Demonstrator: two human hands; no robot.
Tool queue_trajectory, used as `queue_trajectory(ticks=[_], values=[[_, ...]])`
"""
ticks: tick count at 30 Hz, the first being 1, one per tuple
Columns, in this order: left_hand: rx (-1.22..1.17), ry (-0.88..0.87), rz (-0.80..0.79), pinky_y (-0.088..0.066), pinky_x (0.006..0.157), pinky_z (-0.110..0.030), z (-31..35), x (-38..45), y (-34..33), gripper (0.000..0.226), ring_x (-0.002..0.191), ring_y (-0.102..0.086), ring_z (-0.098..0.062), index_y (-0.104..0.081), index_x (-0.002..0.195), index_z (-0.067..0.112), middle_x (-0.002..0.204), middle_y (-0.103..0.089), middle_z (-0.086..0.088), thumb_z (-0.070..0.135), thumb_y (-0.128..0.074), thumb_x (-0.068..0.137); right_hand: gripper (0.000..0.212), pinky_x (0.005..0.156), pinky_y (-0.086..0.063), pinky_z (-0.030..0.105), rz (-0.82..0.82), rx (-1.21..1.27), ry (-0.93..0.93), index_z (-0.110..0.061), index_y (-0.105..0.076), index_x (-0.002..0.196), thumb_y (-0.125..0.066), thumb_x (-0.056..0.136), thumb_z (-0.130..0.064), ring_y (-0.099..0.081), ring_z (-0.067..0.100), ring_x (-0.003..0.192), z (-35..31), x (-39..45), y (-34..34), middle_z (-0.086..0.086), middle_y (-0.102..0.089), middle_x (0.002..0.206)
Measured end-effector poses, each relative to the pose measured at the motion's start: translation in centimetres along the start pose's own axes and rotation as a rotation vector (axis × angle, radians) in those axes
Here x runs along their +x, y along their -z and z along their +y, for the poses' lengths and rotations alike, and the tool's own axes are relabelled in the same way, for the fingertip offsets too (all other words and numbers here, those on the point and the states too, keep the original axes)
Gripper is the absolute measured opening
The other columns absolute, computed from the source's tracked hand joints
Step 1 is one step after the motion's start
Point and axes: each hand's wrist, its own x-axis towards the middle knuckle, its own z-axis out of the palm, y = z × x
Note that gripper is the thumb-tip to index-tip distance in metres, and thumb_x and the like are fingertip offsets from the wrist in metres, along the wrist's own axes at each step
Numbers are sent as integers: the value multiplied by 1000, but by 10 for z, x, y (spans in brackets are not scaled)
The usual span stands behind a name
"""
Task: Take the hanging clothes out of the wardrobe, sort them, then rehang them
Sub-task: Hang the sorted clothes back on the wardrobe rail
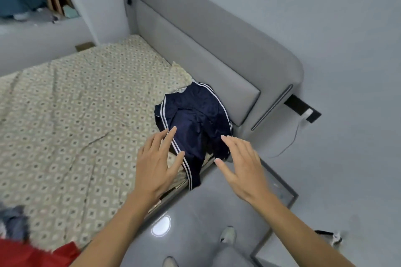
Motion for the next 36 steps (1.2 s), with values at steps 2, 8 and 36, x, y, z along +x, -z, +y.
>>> queue_trajectory(ticks=[2,8,36], values=[[5,32,-4,-44,105,-46,-10,22,-9,66,136,-46,-19,-40,158,31,147,-50,10,61,-42,100,61,118,-34,39,-20,4,22,-31,-38,157,-45,103,-59,-35,8,144,9,36,-8,-14,-44,153],[72,190,-16,-46,102,-45,-45,107,-47,66,131,-47,-18,-40,157,33,139,-54,11,67,-34,101,60,114,-36,39,-94,41,108,-28,-42,155,-45,102,-58,-40,12,140,54,166,-39,-12,-48,150],[17,543,-446,-48,101,-47,-316,485,-331,57,132,-45,-28,-40,155,24,141,-50,-5,54,-37,106,57,107,-43,45,-594,-164,122,-19,-48,149,-50,104,-54,-48,28,133,189,650,-351,4,-54,144]])
